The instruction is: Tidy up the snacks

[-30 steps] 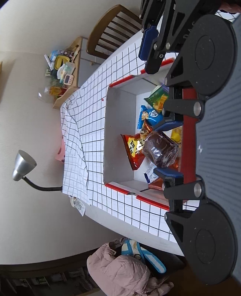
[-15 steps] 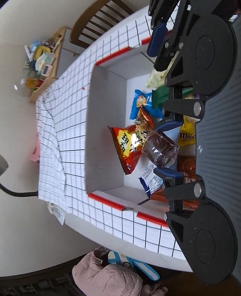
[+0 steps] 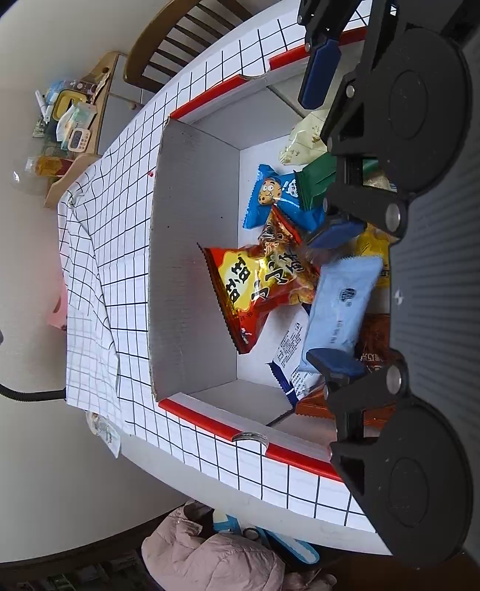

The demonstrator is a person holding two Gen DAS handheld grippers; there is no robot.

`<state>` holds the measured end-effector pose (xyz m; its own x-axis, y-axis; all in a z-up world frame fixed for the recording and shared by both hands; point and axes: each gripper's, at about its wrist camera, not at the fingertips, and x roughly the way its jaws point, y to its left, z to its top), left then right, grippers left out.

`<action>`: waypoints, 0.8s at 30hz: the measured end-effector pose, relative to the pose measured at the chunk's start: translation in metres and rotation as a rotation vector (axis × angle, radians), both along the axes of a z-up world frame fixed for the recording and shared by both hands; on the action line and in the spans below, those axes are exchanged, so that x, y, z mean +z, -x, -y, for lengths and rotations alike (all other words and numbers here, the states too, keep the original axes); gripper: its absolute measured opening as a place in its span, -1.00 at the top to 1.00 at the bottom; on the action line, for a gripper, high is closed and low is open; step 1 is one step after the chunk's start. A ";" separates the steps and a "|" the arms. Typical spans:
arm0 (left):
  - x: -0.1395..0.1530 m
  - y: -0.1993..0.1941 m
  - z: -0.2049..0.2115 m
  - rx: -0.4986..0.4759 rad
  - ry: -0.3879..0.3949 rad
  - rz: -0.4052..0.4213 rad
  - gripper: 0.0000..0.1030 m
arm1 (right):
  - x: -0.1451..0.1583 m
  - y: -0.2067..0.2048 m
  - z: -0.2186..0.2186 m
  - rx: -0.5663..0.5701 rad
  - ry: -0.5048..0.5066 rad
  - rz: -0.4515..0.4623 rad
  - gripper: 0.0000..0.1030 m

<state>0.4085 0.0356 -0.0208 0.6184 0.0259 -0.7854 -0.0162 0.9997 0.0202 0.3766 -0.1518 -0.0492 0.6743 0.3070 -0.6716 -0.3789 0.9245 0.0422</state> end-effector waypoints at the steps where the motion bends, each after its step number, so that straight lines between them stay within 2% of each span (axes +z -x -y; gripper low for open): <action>1: 0.001 0.001 0.000 0.001 0.000 0.003 -0.15 | 0.001 0.001 0.000 -0.001 -0.003 -0.001 0.29; 5: 0.007 0.010 0.000 0.003 0.008 0.023 -0.16 | 0.006 0.008 0.002 -0.002 -0.008 0.011 0.11; 8: 0.014 0.020 0.001 0.001 0.009 0.042 -0.27 | 0.012 0.016 0.004 -0.001 -0.017 0.023 -0.03; 18: 0.036 0.060 0.006 -0.015 0.017 0.112 -0.32 | 0.038 0.051 0.019 0.005 -0.055 0.091 -0.53; 19: 0.039 0.066 0.007 -0.016 0.020 0.122 -0.34 | 0.040 0.055 0.022 0.005 -0.060 0.099 -0.59; 21: 0.045 0.076 0.008 -0.019 0.022 0.146 -0.51 | 0.046 0.063 0.027 0.004 -0.070 0.114 -0.66; 24: 0.053 0.092 0.009 -0.025 0.025 0.183 -0.52 | 0.053 0.076 0.032 0.012 -0.086 0.139 -0.81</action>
<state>0.3165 0.0261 0.0324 0.7515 -0.0097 -0.6597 0.0079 1.0000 -0.0058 0.3006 -0.1842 0.0040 0.7547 0.3681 -0.5431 -0.3976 0.9151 0.0678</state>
